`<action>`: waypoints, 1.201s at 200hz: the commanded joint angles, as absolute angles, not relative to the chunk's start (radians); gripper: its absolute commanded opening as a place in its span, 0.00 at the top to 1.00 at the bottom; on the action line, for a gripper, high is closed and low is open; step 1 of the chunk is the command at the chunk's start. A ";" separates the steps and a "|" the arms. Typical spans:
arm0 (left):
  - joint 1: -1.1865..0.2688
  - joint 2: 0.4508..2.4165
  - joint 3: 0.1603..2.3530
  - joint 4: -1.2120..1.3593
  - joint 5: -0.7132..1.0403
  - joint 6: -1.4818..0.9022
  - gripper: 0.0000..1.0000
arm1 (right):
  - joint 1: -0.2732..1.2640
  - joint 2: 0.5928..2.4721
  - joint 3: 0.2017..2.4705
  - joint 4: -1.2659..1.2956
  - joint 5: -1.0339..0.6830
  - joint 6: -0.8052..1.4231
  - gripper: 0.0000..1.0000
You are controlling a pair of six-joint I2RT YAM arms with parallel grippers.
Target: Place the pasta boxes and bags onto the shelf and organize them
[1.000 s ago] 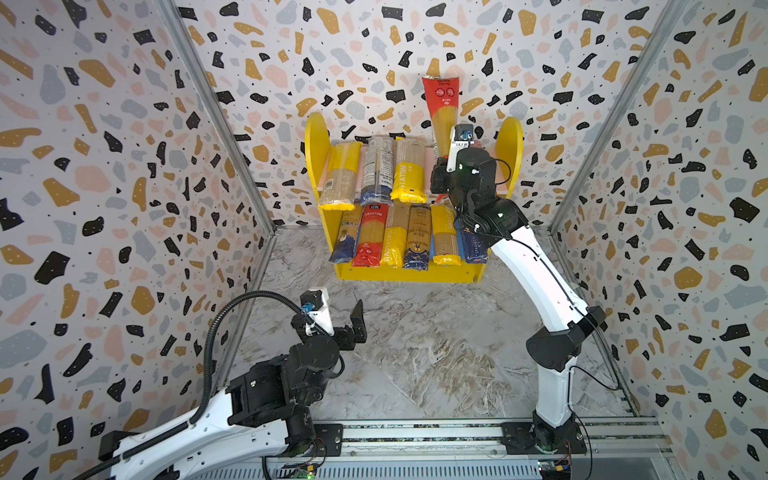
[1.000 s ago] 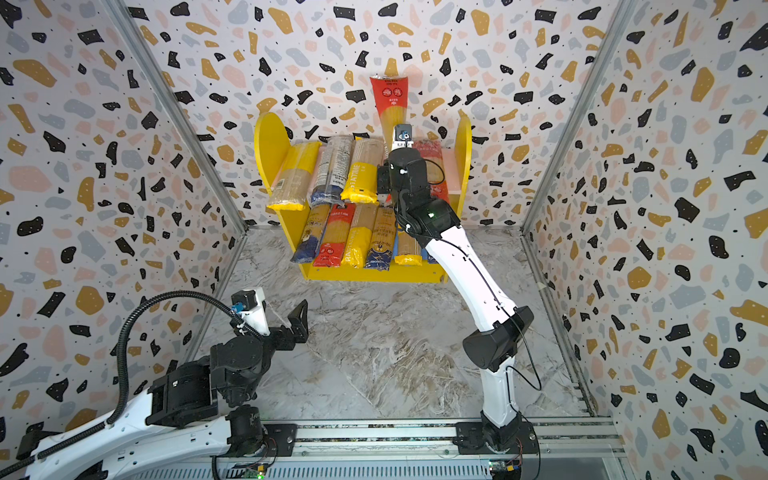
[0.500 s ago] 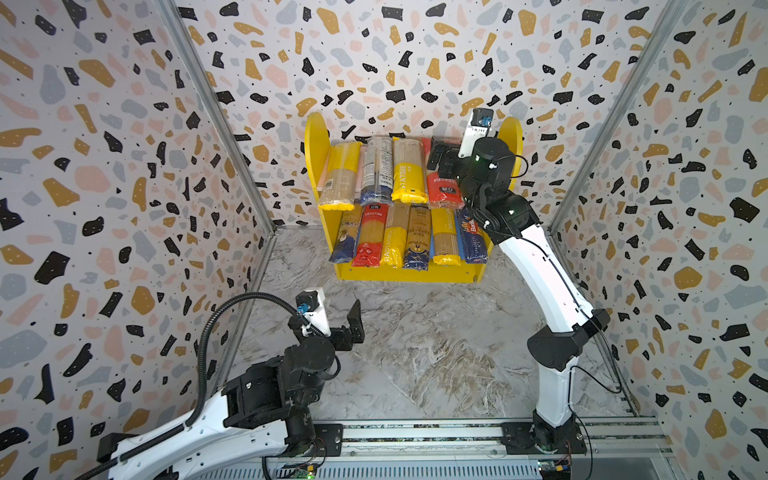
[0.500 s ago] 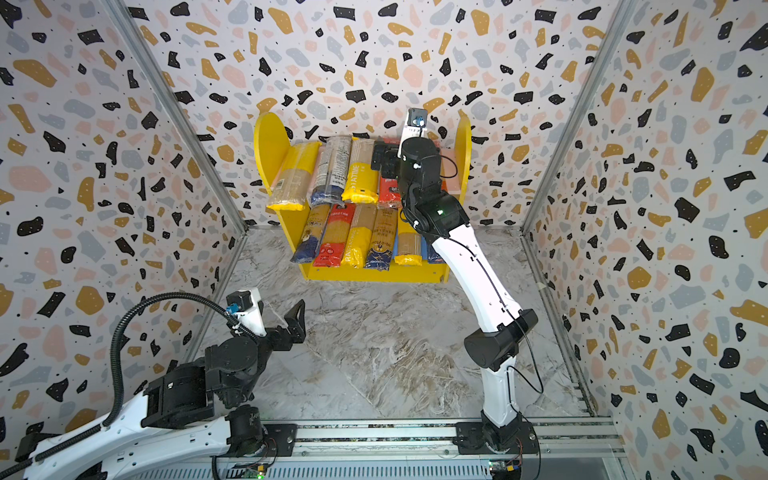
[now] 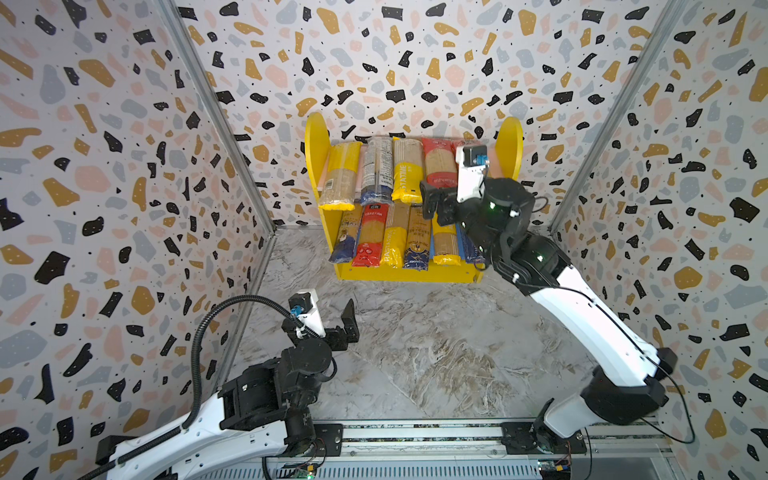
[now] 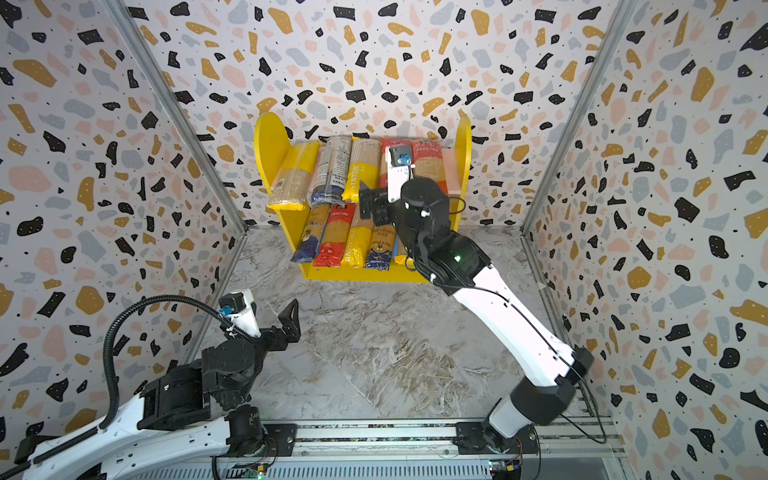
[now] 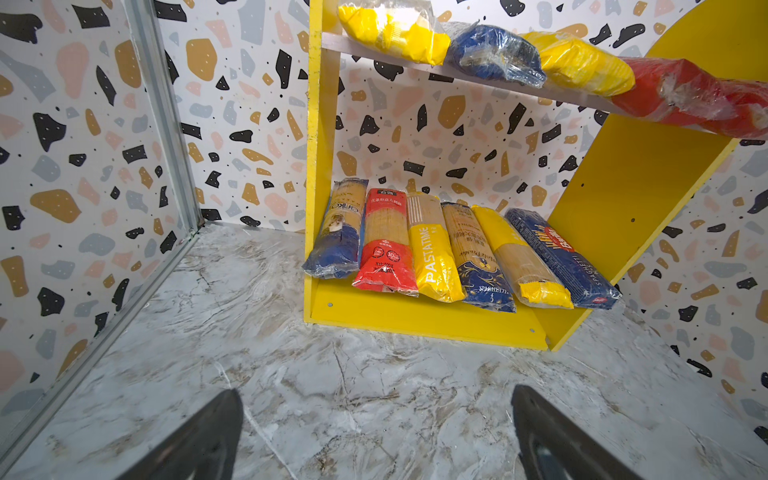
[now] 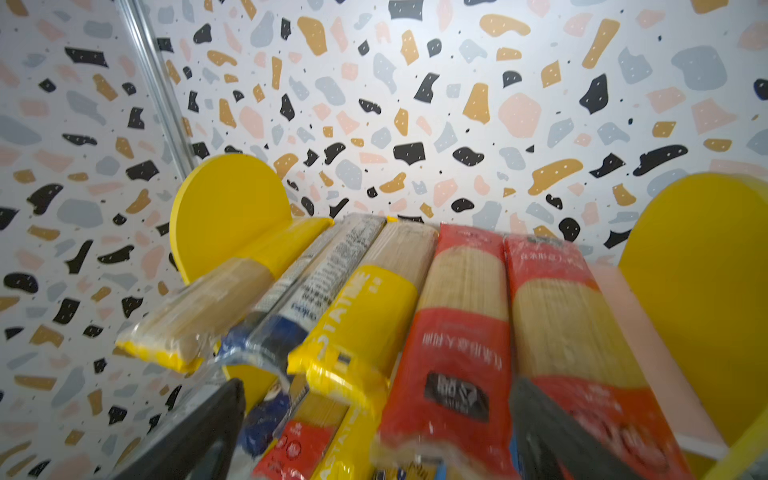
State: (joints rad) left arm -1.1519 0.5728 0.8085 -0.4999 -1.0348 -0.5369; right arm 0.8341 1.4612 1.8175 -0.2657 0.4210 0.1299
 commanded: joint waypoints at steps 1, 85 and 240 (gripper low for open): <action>-1.146 0.575 0.782 -0.484 -1.062 -0.529 0.00 | 0.830 1.300 1.582 -0.233 0.422 0.152 0.01; -1.111 0.719 0.598 -0.212 -1.045 -0.428 0.01 | 0.825 0.898 0.855 -0.276 0.518 0.211 0.01; -0.514 0.693 0.149 0.541 -1.151 -0.273 0.00 | 0.521 0.877 0.279 0.392 0.605 0.224 0.01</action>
